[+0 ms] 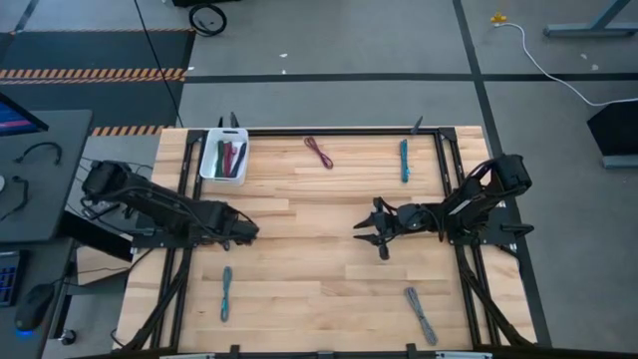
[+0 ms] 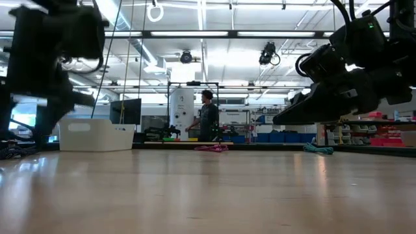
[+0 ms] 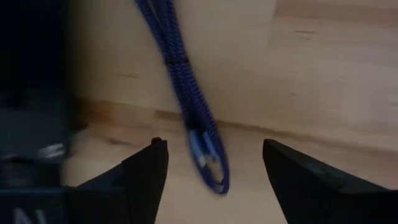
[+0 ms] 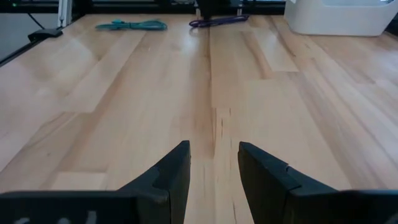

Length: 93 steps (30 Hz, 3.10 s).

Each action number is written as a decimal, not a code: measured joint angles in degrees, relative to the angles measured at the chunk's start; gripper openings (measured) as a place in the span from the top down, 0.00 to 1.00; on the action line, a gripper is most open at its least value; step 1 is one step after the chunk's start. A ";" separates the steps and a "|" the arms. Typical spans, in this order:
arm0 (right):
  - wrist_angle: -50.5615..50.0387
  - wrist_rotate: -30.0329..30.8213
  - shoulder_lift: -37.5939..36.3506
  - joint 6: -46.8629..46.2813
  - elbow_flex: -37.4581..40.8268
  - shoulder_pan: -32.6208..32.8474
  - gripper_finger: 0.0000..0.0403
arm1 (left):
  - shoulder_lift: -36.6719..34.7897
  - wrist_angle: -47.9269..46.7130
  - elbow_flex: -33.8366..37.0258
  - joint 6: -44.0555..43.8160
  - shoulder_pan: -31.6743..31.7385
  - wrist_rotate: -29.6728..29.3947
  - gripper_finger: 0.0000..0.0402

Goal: Pick and place USB-C Cables
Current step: Put the purple charger cable into the white bin, then put the bottom blue charger cable into the white bin

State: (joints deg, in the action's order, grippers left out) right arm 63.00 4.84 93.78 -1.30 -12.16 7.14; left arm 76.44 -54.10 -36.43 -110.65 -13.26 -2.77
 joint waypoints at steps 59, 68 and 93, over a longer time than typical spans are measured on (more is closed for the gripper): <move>8.00 0.07 0.02 -6.25 3.89 -0.13 0.65 | 6.33 -14.72 -27.43 67.22 59.19 -18.79 0.90; 7.93 0.07 0.02 -6.68 3.90 -0.11 0.65 | 11.53 -4.24 -18.52 70.91 62.99 -17.08 0.89; 7.65 0.04 0.02 -8.17 3.91 -0.11 0.65 | 11.82 -10.49 -19.95 72.45 63.07 -21.03 0.53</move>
State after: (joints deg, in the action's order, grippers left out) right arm 70.65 4.89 93.80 -9.47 -8.25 7.03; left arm 88.26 -64.59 -56.37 -38.20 49.81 -23.80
